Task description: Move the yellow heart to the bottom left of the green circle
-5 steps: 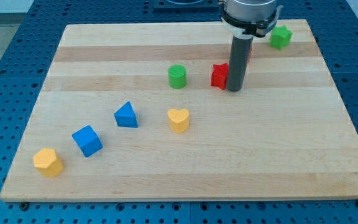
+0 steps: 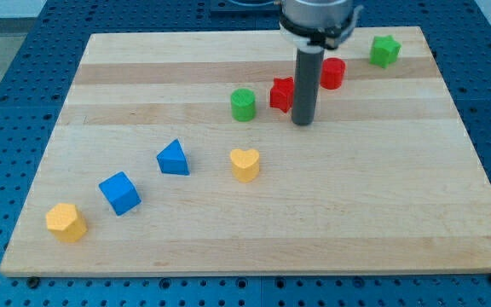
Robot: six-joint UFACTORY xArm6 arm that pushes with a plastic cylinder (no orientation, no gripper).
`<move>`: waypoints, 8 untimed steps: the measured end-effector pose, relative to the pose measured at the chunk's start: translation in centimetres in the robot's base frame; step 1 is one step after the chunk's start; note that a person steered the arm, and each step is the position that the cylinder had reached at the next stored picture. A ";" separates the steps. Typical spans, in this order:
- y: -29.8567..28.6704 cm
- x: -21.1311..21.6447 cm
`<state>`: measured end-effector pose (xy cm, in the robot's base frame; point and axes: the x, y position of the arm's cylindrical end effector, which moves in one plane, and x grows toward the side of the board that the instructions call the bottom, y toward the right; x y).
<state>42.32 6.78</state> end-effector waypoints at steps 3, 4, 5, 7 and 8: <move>-1.7 10.6; -4.2 10.5; -6.0 8.0; -7.1 4.0; -6.5 4.1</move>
<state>46.43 0.25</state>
